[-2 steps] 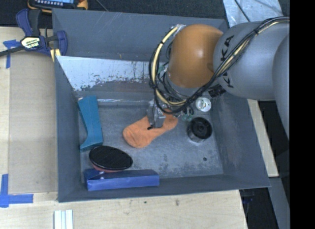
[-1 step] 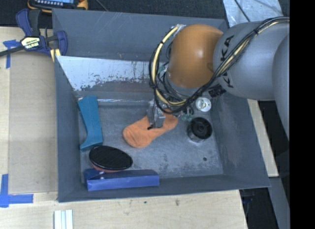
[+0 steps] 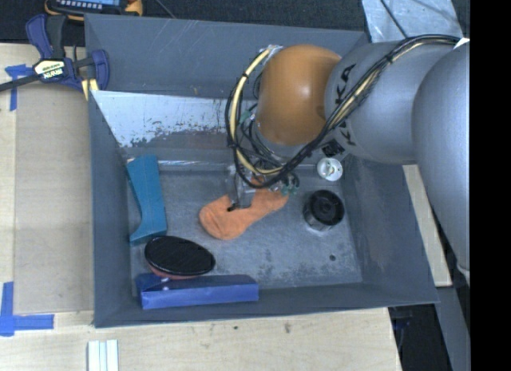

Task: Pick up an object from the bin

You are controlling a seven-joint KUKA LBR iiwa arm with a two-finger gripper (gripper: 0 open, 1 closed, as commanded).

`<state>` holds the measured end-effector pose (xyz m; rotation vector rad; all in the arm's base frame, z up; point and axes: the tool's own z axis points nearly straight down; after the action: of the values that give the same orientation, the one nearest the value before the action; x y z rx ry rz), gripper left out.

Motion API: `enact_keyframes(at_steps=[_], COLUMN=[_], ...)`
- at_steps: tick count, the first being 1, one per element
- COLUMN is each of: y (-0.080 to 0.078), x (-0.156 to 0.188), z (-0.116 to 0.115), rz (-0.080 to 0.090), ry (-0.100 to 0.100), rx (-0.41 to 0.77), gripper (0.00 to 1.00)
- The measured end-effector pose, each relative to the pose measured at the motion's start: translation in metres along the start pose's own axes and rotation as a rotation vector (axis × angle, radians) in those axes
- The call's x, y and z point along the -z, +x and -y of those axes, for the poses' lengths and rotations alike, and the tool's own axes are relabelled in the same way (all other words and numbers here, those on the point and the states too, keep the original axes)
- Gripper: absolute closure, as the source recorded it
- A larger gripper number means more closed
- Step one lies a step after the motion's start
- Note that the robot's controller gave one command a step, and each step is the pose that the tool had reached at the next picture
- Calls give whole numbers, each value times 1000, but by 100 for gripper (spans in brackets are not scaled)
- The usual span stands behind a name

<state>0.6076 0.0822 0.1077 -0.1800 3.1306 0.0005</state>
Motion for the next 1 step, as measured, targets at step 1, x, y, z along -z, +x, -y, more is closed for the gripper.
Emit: enact_keyframes(at_steps=[1], y=[-22], x=[12], z=[-17], rz=[-2], ry=[-1], rx=[43], gripper=[0])
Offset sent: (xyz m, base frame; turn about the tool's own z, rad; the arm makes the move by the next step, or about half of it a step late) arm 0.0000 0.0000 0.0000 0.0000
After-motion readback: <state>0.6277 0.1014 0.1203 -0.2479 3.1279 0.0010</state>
